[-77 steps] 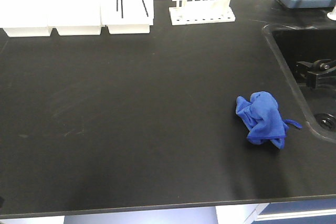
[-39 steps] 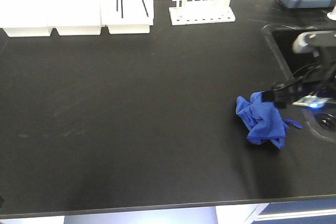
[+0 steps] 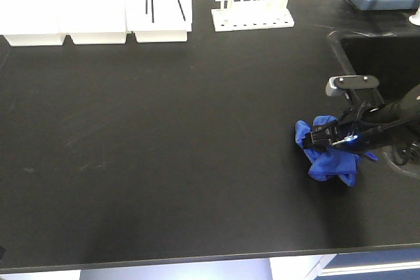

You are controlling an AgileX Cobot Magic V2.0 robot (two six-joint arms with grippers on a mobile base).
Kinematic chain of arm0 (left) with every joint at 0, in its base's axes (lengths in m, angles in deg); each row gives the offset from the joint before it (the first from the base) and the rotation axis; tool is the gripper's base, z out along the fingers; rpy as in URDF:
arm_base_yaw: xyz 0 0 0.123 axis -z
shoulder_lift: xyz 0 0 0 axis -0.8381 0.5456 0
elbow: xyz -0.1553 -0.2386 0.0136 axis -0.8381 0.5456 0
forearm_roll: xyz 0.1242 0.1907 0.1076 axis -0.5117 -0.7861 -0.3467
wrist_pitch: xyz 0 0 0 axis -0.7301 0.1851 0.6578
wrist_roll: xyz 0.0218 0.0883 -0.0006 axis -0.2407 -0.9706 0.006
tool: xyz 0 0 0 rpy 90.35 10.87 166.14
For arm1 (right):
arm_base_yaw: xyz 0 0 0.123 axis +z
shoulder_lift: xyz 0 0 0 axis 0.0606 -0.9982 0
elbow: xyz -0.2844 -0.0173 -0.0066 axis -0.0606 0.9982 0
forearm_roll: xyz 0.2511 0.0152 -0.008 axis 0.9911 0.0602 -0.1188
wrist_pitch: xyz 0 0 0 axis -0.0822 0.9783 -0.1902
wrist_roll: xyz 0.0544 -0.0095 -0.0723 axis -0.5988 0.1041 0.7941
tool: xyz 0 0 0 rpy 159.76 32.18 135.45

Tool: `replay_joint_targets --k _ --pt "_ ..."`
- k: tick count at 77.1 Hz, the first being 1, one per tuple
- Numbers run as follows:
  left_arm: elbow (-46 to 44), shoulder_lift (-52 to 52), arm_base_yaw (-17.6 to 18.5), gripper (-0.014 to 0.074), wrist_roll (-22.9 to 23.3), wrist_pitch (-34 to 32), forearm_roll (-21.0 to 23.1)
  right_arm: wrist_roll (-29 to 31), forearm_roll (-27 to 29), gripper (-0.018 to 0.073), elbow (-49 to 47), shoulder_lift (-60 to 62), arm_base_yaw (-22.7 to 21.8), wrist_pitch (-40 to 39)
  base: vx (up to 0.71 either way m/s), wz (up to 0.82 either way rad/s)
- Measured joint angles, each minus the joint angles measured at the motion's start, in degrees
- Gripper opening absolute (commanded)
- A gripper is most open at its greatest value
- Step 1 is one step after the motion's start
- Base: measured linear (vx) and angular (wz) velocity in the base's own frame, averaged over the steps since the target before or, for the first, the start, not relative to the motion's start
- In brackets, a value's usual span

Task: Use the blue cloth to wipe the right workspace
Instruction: 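Grasp the blue cloth with the right gripper and lift it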

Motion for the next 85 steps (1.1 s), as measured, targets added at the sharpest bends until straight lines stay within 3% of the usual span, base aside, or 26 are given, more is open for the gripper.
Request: replay_joint_targets --k 5,16,34,57,63,64,66,85 --pt "0.0 0.0 0.0 -0.0006 0.0 0.0 0.0 1.63 0.86 0.0391 -0.12 -0.8 0.0 -0.86 0.0 0.0" --pt "0.0 0.0 0.0 -0.0006 0.0 0.0 0.0 2.42 1.85 -0.0017 -0.63 -0.71 0.0 -1.09 0.0 0.0" --pt "0.0 0.0 0.0 -0.0006 0.0 0.0 0.0 2.42 2.0 -0.0004 -0.63 6.53 0.0 0.86 0.0 0.0" --pt "0.0 0.0 0.0 -0.0006 0.0 0.0 0.0 -0.01 1.32 -0.0003 -0.63 28.95 0.0 7.12 0.0 0.0" --pt "0.0 0.0 0.0 -0.0006 0.0 0.0 0.0 -2.88 -0.92 -0.0003 -0.17 34.44 0.0 8.44 0.0 0.0" --pt "0.0 0.0 0.0 -0.0006 0.0 0.0 0.0 -11.76 -10.02 -0.0003 6.46 47.07 0.0 10.13 0.0 0.0" --pt "0.0 0.0 0.0 -0.0006 0.0 0.0 0.0 -12.96 -11.31 -0.0003 7.92 48.79 0.0 10.44 0.0 0.0" --pt "0.0 0.0 0.0 -0.0006 0.0 0.0 0.0 -16.65 -14.56 -0.0003 17.77 62.95 0.0 11.44 0.0 0.0"
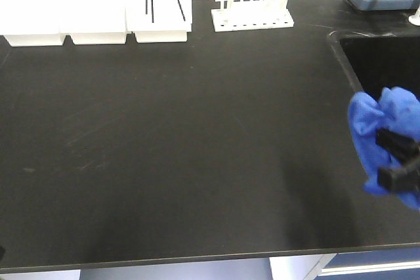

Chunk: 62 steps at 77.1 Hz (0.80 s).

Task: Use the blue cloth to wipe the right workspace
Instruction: 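Grasp the blue cloth with the right gripper and lift it, then hold the lifted blue cloth in the right gripper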

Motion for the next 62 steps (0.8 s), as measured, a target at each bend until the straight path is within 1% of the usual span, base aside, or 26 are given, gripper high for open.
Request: replay_joint_targets --k 9,16,22,32,39,62 --pt "0.0 0.0 0.0 -0.0006 0.0 0.0 0.0 -0.09 0.0 -0.0003 5.14 5.8 0.0 -2.9 0.0 0.0" --pt "0.0 0.0 0.0 -0.0006 0.0 0.0 0.0 0.78 0.0 -0.0003 9.61 8.14 0.0 -8.25 0.0 0.0" --pt "0.0 0.0 0.0 -0.0006 0.0 0.0 0.0 1.4 0.0 -0.0001 13.39 8.74 0.0 -14.64 0.0 0.0" --pt "0.0 0.0 0.0 -0.0006 0.0 0.0 0.0 1.84 0.05 0.0 15.53 8.74 0.0 -20.08 0.0 0.0" --pt "0.0 0.0 0.0 -0.0006 0.0 0.0 0.0 1.89 0.12 0.0001 15.61 8.74 0.0 -21.53 0.0 0.0" --pt "0.0 0.0 0.0 -0.0006 0.0 0.0 0.0 1.89 0.16 0.0002 15.63 8.74 0.0 -21.59 0.0 0.0"
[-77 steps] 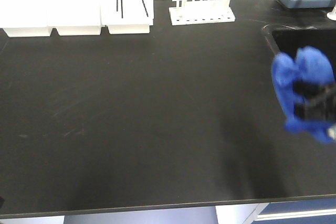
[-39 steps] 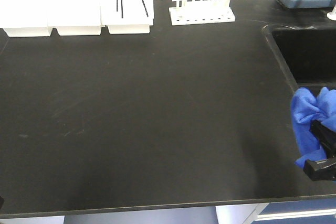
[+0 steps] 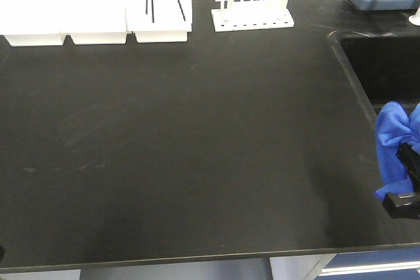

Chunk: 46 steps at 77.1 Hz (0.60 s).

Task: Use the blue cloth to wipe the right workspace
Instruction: 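Hold the lifted blue cloth in the right gripper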

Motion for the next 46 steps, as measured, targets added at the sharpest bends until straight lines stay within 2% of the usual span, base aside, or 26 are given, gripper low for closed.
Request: replay_joint_targets --k 46 --pt "0.0 0.0 0.0 -0.0006 0.0 0.0 0.0 0.0 0.0 0.0002 0.0 0.0 0.0 0.0 0.0 0.01"
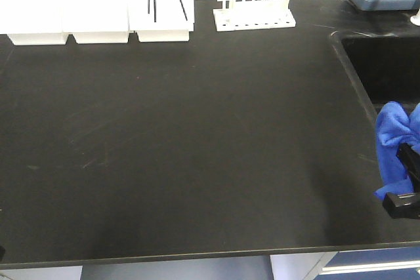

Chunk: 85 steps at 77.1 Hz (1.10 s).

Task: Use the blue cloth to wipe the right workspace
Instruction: 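Hold the lifted blue cloth in the right gripper, then drive the base to the other counter holding the cloth in the right gripper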

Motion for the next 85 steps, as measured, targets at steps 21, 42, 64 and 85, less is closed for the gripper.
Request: replay_joint_targets --k 21,42,64,85 --pt "0.0 0.0 0.0 -0.0006 0.0 0.0 0.0 0.06 0.0 0.0002 0.0 0.0 0.0 0.0 -0.08 0.04" --pt "0.0 0.0 0.0 -0.0006 0.0 0.0 0.0 0.11 0.0 0.0002 0.0 0.0 0.0 0.0 -0.17 0.0" --pt "0.0 0.0 0.0 -0.0006 0.0 0.0 0.0 0.15 0.01 0.0002 0.0 0.0 0.0 0.0 -0.23 -0.27" --pt "0.0 0.0 0.0 -0.0006 0.0 0.0 0.0 0.15 0.01 0.0002 0.0 0.0 0.0 0.0 -0.28 -0.45"
